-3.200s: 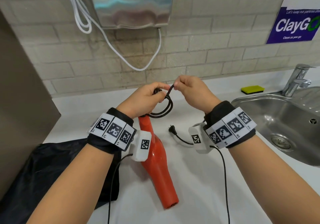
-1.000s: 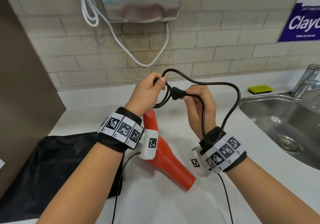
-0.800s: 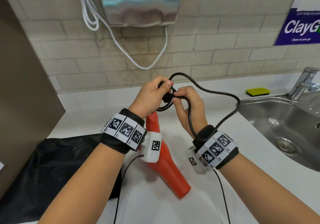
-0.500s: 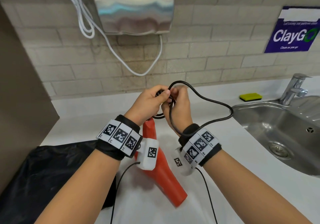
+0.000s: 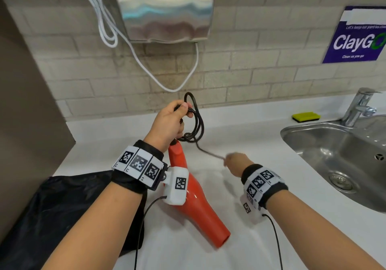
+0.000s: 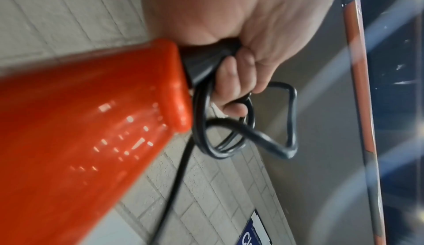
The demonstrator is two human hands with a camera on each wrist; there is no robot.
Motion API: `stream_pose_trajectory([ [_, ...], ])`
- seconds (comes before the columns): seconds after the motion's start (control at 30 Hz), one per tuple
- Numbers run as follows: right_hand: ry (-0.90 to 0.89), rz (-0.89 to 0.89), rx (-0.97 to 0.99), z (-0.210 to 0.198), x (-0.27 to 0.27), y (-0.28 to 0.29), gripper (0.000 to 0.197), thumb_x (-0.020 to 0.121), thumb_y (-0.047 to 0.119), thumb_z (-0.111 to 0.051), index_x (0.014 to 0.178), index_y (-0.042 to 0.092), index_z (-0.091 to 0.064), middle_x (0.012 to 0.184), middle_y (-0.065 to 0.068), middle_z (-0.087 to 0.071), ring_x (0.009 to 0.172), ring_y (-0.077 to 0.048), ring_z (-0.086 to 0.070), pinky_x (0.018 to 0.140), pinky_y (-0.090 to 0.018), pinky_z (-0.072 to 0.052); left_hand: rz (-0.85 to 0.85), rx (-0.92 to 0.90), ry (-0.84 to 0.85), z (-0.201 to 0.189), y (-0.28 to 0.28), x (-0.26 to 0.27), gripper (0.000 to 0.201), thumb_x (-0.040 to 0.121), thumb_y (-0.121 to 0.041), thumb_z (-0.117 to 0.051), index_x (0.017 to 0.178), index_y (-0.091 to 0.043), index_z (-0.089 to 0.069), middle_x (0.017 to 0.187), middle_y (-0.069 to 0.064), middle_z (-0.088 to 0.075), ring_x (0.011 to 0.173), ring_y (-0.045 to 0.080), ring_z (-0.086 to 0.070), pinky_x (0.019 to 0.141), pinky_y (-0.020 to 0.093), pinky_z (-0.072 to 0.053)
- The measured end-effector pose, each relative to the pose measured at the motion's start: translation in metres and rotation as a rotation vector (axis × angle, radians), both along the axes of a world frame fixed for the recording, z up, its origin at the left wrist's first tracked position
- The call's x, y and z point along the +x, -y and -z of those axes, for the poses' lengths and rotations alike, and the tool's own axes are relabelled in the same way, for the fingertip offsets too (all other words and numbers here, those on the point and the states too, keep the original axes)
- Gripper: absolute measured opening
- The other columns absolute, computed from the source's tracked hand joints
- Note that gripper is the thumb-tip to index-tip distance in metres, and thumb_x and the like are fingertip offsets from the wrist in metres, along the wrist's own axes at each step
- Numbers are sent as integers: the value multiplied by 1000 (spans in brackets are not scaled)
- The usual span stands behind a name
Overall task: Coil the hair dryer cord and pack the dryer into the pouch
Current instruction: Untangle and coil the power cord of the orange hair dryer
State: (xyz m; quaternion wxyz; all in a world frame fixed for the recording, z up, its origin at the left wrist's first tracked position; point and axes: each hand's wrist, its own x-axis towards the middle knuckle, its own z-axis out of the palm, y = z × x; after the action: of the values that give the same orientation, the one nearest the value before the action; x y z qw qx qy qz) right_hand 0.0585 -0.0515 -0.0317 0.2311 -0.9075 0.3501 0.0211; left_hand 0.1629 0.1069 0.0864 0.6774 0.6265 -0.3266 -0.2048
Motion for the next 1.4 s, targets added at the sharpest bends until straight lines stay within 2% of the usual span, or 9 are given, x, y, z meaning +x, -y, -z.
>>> stream_pose_trajectory([
  [0.13, -350, -104, -79, 7, -6, 5, 40, 95, 8, -38, 134, 7, -44, 136, -13, -48, 123, -27, -48, 103, -33, -41, 61, -5, 48, 1, -3, -2, 23, 99, -16, -36, 101, -24, -58, 73, -4, -50, 33, 1, -22, 36, 17, -17],
  [0.4, 365, -311, 390, -46, 9, -40, 45, 92, 13, -50, 135, 22, -39, 119, 9, -48, 73, -4, -52, 59, -10, -44, 67, 42, 88, 1, 6, -10, 20, 98, -20, -39, 91, -22, -57, 72, -3, -52, 32, 1, -24, 34, 14, -21],
  [0.57, 625, -234, 582, -38, 24, -47, 22, 94, 12, -43, 78, 19, -55, 72, 4, -54, 47, -10, -45, 43, -22, -33, 62, 47, 85, 0, 10, -12, 21, 98, -20, -38, 87, -21, -56, 72, -2, -53, 31, 1, -24, 33, 13, -21],
  [0.73, 570, 87, 404, -14, 15, -16, 26, 90, 7, -44, 68, 15, -54, 59, -2, -42, 47, -12, -37, 36, -11, -32, 74, 17, 20, 1, 6, -9, 30, 99, -26, -35, 77, -16, -52, 64, 2, -46, 31, 2, -23, 36, 15, -16],
  [0.87, 347, 48, 220, -17, 5, 2, 20, 91, 14, -48, 92, 9, -67, 82, -5, -64, 67, -11, -54, 63, -16, -43, 74, 58, 72, 1, 6, -10, 28, 99, -25, -38, 77, -16, -53, 66, 2, -50, 31, 2, -24, 35, 14, -21],
  [0.93, 500, 24, 157, -33, 4, -1, 24, 92, 12, -48, 104, 8, -68, 100, -3, -65, 88, -14, -56, 81, -17, -41, 64, 54, 80, 1, 7, -11, 25, 98, -24, -39, 80, -16, -54, 69, 1, -53, 31, 2, -24, 35, 14, -21],
  [1.07, 1080, -40, 303, -77, 1, -30, 27, 95, 7, -39, 100, 19, -63, 84, 6, -60, 72, -8, -54, 62, -8, -42, 47, 43, 81, 2, 13, -13, 24, 98, -23, -40, 81, -17, -56, 72, 2, -56, 31, 2, -24, 35, 14, -21],
  [1.3, 1252, -66, 427, -105, 3, -51, 16, 91, 7, -51, 83, 5, -65, 69, 2, -61, 58, 5, -55, 58, -10, -43, 107, 39, 134, 2, 12, -12, 22, 98, -22, -39, 102, -9, -57, 67, 1, -46, 33, 2, -25, 35, 15, -22],
  [1.4, 1250, -198, 569, -106, 5, -55, 17, 84, -1, -58, 71, 9, -59, 71, -9, -61, 65, -11, -58, 68, -19, -47, 119, 47, 142, 1, 9, -11, 20, 98, -22, -40, 90, -13, -55, 65, 2, -44, 33, 2, -26, 35, 15, -22],
])
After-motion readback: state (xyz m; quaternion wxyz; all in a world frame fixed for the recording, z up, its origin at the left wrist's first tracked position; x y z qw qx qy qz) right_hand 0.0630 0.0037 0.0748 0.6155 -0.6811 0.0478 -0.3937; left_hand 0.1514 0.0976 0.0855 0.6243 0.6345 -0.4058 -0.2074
